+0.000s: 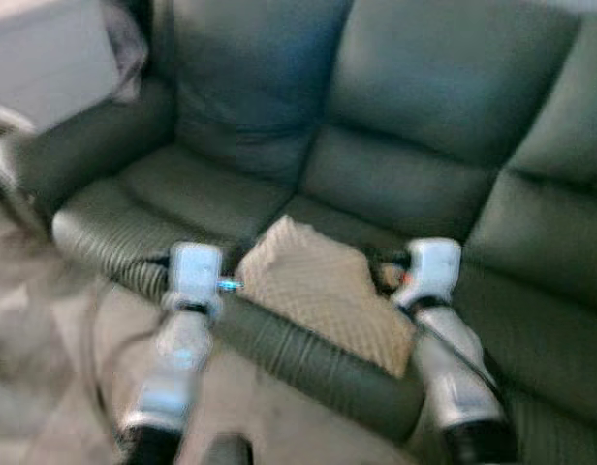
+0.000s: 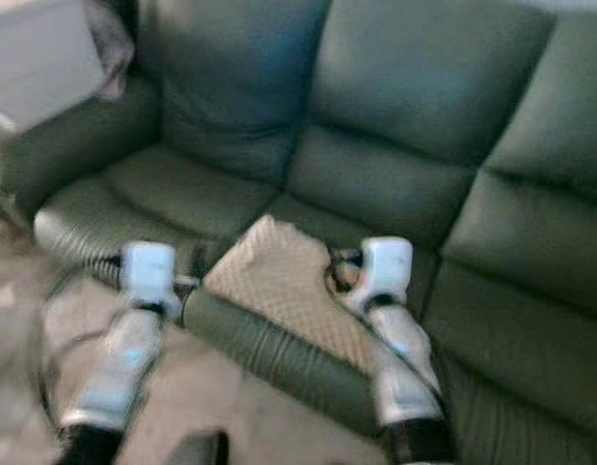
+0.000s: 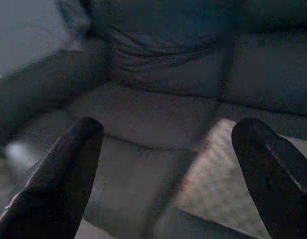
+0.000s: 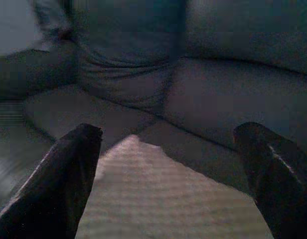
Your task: Move the pillow to the sofa
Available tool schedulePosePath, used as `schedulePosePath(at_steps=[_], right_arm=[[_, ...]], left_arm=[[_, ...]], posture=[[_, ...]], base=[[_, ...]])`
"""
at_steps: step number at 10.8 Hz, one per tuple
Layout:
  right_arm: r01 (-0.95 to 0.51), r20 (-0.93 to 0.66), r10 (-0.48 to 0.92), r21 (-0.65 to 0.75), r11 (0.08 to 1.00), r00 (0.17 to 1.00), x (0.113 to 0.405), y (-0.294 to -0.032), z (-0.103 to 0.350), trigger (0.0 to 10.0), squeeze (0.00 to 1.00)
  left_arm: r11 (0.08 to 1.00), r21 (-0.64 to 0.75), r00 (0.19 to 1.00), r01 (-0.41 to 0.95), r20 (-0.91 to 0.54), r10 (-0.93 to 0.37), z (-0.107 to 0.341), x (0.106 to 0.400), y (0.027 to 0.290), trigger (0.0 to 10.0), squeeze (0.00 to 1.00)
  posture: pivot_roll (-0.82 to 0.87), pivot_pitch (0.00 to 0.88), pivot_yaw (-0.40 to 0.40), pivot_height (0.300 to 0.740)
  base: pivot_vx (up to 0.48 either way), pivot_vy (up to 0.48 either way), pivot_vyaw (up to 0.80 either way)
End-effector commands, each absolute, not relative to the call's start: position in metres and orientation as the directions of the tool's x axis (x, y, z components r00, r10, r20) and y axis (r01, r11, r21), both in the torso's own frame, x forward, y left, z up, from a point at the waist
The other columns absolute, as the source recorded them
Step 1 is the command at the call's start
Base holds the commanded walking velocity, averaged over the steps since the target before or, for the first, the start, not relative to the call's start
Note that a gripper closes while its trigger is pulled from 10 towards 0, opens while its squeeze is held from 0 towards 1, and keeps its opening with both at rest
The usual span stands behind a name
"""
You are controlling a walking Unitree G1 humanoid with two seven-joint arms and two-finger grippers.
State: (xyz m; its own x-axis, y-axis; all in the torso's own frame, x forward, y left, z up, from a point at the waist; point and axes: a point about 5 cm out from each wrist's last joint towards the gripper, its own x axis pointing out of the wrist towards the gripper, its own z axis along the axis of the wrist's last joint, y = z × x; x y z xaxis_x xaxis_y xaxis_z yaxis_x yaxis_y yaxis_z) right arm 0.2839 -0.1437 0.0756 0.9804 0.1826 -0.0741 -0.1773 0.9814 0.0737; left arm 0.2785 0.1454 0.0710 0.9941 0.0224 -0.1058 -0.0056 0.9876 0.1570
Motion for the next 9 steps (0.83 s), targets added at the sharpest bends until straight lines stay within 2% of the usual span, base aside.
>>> schedulePosePath(at_steps=[1,9], right_arm=[[-0.164,-0.066,0.169,0.063,0.984,0.983,0.2839,-0.1504,0.078,10.0,0.0],[-0.178,-0.058,0.182,0.065,0.982,0.982,0.2887,-0.149,0.0806,10.0,0.0]], left_arm=[[0.989,0.147,0.995,-0.007,-0.093,0.021,0.0751,0.2793,0.1421,10.0,0.0],[0.993,0.117,0.994,-0.023,-0.105,0.036,0.0753,0.2781,0.1451,10.0,0.0]], posture=[[-0.03,0.0,-0.013,0.74],[-0.02,0.0,-0.021,0.74]], base=[[0.0,0.0,0.8],[0.0,0.0,0.79]])
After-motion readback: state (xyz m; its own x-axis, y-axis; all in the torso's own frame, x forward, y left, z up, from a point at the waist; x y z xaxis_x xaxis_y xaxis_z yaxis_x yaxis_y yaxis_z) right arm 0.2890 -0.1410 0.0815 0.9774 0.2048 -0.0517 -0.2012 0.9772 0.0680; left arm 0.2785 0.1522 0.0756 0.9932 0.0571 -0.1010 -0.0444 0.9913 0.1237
